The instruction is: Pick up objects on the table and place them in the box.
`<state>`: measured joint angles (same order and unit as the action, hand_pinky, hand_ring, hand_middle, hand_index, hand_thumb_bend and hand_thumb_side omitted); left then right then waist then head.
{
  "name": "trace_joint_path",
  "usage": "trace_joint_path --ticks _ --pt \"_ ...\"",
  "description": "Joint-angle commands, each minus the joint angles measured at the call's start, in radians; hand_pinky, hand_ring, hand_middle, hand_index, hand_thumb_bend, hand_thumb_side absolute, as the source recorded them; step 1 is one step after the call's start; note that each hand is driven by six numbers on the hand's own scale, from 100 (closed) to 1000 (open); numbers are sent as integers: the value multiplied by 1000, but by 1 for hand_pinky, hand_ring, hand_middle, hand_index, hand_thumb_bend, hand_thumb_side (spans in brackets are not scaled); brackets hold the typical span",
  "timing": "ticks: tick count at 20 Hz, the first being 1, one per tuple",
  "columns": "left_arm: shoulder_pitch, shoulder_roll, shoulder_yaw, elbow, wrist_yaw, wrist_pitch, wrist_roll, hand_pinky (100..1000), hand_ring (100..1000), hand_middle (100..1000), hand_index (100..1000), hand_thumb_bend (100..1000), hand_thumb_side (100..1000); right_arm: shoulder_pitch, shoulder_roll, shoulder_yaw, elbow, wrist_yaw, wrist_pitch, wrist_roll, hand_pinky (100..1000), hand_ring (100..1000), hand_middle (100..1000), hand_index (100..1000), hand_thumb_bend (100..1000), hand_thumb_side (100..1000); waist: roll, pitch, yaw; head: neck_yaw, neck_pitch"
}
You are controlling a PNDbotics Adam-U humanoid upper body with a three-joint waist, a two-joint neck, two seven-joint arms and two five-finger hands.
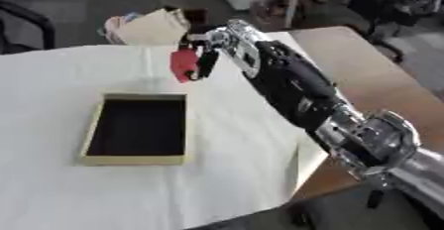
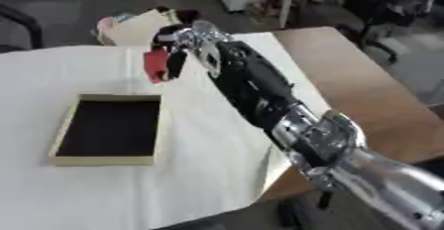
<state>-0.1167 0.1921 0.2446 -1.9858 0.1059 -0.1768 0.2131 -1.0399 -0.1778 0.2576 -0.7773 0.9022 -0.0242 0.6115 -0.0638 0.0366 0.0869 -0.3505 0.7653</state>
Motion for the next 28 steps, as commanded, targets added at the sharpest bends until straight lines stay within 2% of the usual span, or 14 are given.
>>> trace_joint_path --ticks 1,9,14,18,23,28 --pt "-10 11 -4 -14 3 -2 -5 806 528 594 796 245 458 -29 24 18 -25 13 -27 13 811 876 851 526 100 146 8 -13 0 -7 5" --pt "-11 9 -7 -13 4 -1 -8 807 528 593 796 244 458 -6 110 73 -60 44 -88 45 817 882 862 551 100 154 7 -10 0 -16 5" --pt "-12 8 -6 -14 5 -2 -8 807 527 593 796 244 458 21 131 79 -50 87 -93 25 822 883 863 629 100 187 9 -7 3 -16 5" --pt "-13 7 -6 -14 5 -1 -8 807 527 593 796 244 459 35 134 62 -16 136 -89 -9 823 878 857 704 100 206 10 -5 1 -15 5" --pt "-13 6 -6 -14 4 -2 -8 807 527 593 796 244 459 45 132 42 13 182 -93 -59 823 873 849 925 269 286 13 -5 1 -13 5" --pt "-13 6 -5 -14 4 -2 -8 807 527 593 796 243 459 50 126 32 22 198 -103 -105 818 871 847 982 417 325 15 -4 0 -12 5"
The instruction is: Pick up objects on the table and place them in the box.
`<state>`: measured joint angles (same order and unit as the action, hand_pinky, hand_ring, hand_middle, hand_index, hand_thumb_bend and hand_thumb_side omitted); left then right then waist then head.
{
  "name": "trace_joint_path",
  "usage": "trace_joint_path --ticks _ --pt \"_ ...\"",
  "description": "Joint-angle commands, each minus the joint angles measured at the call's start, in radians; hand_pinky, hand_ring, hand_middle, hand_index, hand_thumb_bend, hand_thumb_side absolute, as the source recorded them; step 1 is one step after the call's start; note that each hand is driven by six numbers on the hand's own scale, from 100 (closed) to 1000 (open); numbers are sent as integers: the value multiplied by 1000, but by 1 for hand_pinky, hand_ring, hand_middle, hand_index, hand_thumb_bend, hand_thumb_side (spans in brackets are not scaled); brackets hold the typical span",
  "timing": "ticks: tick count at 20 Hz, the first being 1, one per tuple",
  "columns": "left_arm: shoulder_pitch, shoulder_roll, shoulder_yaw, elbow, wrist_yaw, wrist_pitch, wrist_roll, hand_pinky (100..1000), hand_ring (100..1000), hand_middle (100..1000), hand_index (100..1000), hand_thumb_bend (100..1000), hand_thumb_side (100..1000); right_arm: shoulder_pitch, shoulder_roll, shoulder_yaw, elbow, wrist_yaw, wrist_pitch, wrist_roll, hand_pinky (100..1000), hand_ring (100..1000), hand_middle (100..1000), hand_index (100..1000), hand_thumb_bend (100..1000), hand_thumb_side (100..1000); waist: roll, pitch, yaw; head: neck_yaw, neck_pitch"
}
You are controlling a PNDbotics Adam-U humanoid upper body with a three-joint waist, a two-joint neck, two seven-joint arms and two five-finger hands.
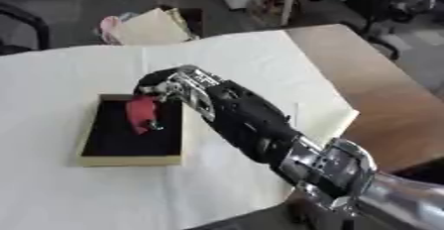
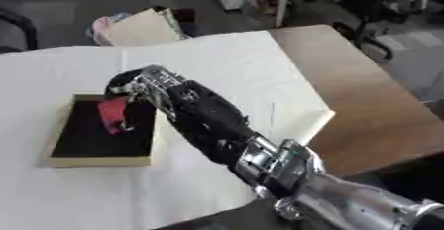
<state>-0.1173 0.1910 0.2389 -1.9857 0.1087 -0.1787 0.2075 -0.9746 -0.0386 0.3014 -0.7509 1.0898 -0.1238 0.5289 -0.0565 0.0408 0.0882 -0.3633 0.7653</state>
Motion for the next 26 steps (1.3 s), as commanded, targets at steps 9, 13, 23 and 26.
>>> trace_joint_path --ticks 9,13,23,26 --pt "-8 9 2 -13 -1 0 -2 807 527 593 796 243 459 -29 -64 -33 -33 -51 8 -71 800 863 832 987 441 372 6 -14 -9 6 5" --pt "-5 10 3 -13 -3 0 1 807 527 593 797 243 459 -45 -126 -52 -68 -125 48 -89 783 854 813 984 436 385 4 -17 -14 14 5" --pt "4 15 10 -12 -8 1 8 807 528 594 796 243 458 -63 -313 -235 -87 -330 235 -370 698 803 714 956 362 388 -2 -29 -29 37 5" --pt "3 16 13 -13 -9 1 12 806 529 594 796 243 458 -59 -346 -324 -50 -425 284 -539 651 776 667 939 334 378 -3 -30 -32 43 5"
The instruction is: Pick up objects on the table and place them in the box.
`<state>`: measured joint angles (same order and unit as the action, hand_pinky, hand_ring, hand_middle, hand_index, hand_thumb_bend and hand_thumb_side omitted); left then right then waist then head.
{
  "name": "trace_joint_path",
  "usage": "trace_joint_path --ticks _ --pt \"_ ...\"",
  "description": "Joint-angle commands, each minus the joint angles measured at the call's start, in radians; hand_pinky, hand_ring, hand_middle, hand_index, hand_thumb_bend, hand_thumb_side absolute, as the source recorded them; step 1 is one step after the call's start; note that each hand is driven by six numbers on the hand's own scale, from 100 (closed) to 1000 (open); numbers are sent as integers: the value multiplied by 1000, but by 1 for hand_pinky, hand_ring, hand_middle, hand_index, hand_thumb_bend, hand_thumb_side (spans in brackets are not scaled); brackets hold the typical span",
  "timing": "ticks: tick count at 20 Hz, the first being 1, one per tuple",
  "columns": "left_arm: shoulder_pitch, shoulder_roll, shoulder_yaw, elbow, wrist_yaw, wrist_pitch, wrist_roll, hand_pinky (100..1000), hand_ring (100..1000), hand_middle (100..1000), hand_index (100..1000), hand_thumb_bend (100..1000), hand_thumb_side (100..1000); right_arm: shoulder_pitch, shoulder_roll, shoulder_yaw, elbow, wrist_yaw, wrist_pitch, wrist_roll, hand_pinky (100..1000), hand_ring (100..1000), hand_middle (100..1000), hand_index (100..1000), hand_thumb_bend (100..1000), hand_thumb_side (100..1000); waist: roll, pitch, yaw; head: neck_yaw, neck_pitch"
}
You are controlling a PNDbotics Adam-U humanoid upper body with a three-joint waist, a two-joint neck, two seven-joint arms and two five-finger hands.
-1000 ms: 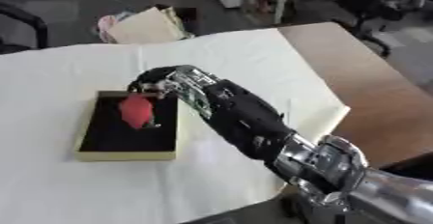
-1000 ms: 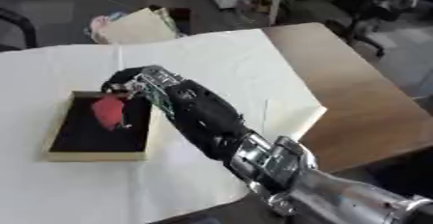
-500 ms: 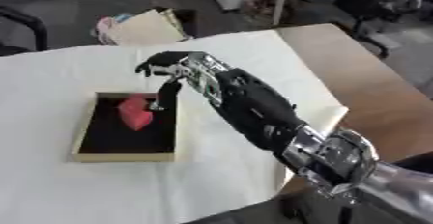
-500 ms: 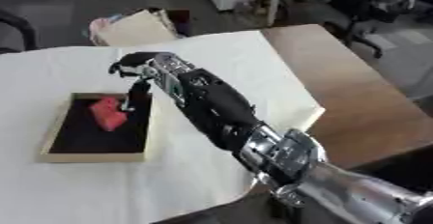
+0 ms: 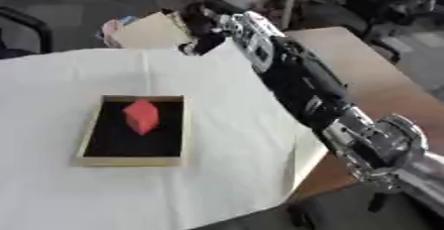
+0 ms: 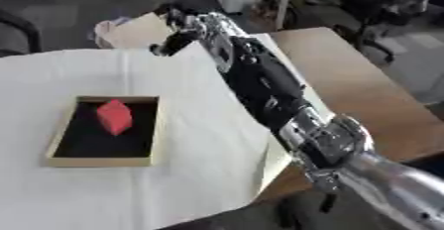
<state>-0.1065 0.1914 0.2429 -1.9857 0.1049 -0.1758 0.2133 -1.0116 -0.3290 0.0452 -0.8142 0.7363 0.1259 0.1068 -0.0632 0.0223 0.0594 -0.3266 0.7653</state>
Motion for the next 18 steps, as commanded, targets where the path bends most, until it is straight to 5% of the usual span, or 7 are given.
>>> trace_joint_path --ticks 1,9,13,18 --pt "-7 15 9 -13 -6 -1 6 807 529 594 796 243 459 -19 -66 -93 31 -112 46 -176 647 773 664 937 328 378 3 -13 -4 8 5" --pt "-4 18 13 -14 -9 0 11 806 529 594 796 243 458 -11 -140 -222 264 -396 75 -616 609 748 637 908 302 371 -3 -18 -2 14 5" --pt "-5 18 12 -13 -9 2 11 807 528 594 796 243 458 -16 -171 -236 382 -555 28 -783 598 738 624 894 156 441 -9 -17 -6 18 5" --pt "-4 22 12 -13 -10 2 11 806 529 594 796 243 458 -26 -189 -201 572 -754 -65 -930 591 727 610 861 107 446 -11 -22 0 18 5"
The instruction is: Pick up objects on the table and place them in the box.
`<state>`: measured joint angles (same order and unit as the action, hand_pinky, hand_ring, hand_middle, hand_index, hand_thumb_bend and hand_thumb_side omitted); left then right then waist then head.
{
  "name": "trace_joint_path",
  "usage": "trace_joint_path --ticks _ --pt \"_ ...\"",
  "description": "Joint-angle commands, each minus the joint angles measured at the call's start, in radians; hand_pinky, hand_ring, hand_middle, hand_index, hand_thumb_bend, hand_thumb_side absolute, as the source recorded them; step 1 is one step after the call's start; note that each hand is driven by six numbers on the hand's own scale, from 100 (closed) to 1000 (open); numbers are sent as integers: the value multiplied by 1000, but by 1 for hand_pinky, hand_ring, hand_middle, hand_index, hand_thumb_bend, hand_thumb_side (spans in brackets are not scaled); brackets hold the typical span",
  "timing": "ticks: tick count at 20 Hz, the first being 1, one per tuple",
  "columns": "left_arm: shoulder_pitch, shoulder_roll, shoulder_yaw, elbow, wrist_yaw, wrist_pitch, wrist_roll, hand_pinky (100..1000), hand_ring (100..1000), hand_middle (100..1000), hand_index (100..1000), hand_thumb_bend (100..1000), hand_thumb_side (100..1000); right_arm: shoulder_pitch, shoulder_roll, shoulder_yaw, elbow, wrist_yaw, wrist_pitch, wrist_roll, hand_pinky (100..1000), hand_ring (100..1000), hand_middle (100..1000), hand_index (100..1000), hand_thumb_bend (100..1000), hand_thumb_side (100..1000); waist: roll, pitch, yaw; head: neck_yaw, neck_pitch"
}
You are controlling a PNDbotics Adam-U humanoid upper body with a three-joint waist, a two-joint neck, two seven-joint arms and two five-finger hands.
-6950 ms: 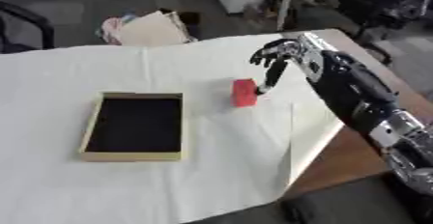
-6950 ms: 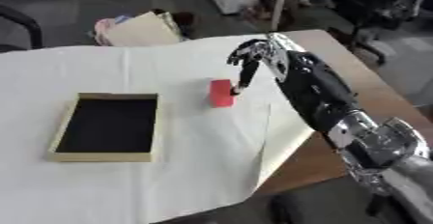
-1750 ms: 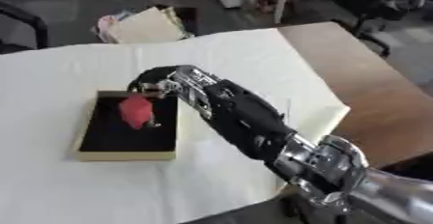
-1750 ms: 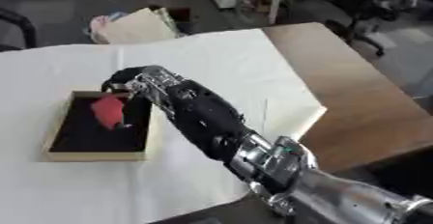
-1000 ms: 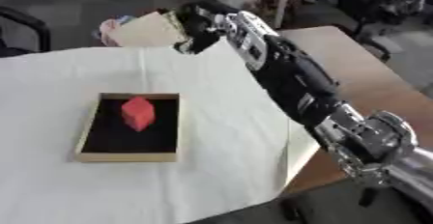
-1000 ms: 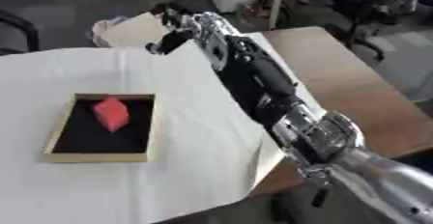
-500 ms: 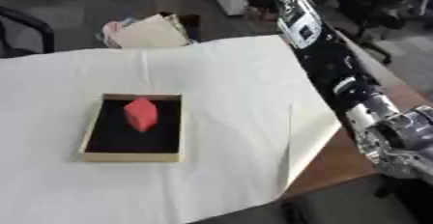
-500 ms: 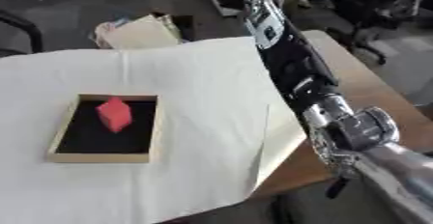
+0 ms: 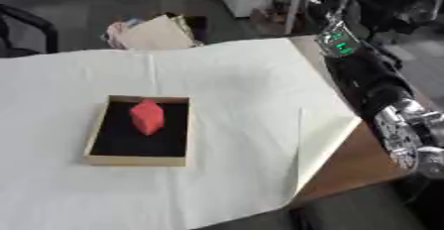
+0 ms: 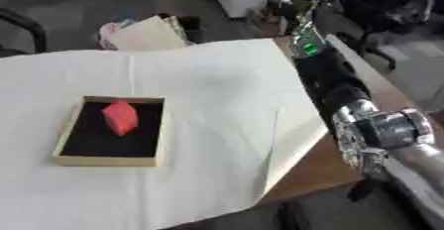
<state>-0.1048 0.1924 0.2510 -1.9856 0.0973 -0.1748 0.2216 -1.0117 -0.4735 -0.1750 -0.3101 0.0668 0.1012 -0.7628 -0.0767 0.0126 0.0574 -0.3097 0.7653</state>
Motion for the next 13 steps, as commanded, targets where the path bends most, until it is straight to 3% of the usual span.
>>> trace_joint_path --ticks 1,7,13 --pt "-4 22 5 -13 -2 1 4 806 529 593 796 243 457 -23 -46 35 96 -115 -63 -74 591 728 612 863 106 446 4 -13 4 2 5" --pt "-8 22 1 -12 -1 1 1 806 529 594 796 242 458 -12 -44 103 191 -240 -172 -88 590 727 614 865 103 456 4 -15 1 2 5" --pt "-6 25 2 -12 -1 0 3 806 529 594 796 242 457 -4 -46 131 224 -280 -214 -86 588 726 613 864 101 467 5 -17 2 4 5"
